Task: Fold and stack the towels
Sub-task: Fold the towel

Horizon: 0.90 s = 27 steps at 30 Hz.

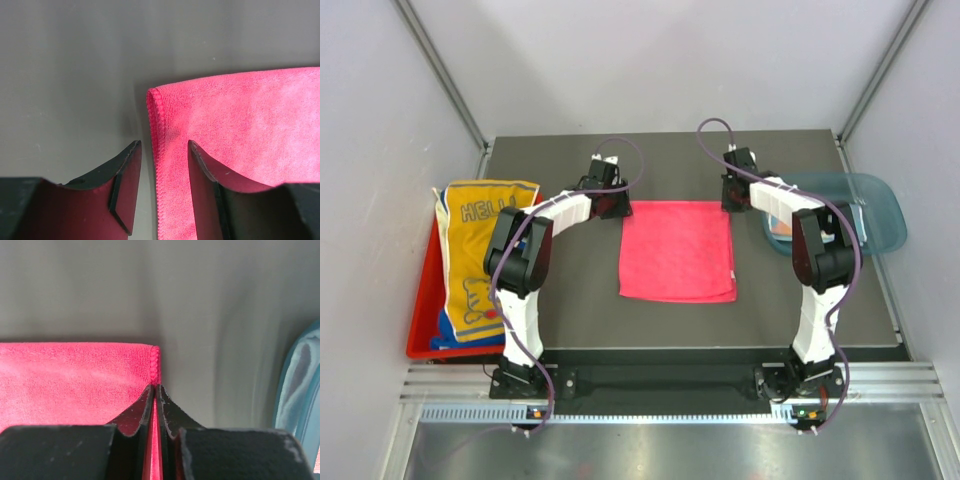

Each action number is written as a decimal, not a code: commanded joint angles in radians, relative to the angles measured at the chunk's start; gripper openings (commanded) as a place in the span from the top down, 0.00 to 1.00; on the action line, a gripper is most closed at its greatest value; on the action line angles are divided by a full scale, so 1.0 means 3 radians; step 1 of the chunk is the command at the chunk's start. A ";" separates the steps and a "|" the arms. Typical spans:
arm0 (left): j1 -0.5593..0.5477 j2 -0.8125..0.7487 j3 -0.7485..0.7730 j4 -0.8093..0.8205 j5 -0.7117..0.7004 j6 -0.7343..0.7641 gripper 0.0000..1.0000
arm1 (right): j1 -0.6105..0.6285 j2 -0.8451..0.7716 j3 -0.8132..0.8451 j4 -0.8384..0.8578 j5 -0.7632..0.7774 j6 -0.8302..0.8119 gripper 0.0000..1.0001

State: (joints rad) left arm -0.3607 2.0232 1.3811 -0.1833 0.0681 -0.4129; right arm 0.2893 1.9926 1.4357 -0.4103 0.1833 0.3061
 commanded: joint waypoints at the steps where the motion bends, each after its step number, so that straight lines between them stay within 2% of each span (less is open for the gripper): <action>1: 0.0021 0.0021 0.0100 0.0156 0.0024 0.0001 0.53 | -0.0049 -0.0015 0.0067 0.0064 0.0095 -0.0054 0.96; 6: 0.0026 0.0052 0.0131 0.0156 0.0013 0.0021 0.51 | -0.0049 0.0005 0.0057 0.0069 0.0110 -0.0069 0.90; 10: 0.0026 0.0077 0.0187 0.0146 0.0008 0.0052 0.46 | -0.0049 -0.0010 0.0046 0.0105 0.0090 -0.0080 0.78; 14: 0.0026 0.0072 0.0192 0.0146 -0.0027 0.0067 0.46 | -0.0049 -0.0056 0.0011 0.0166 0.0039 -0.0090 0.70; 19: 0.0026 0.0057 0.0162 0.0197 -0.0048 0.0073 0.45 | -0.0034 -0.0123 -0.0092 0.0330 -0.0115 -0.0095 0.67; 27: 0.0031 0.0205 0.0223 0.0222 -0.0038 0.0057 0.46 | -0.0039 0.0071 0.0000 0.0299 -0.0120 -0.0100 0.67</action>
State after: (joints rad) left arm -0.3580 2.0682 1.4197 -0.1738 0.0624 -0.4072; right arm 0.2848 1.9934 1.4120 -0.3622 0.1535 0.2878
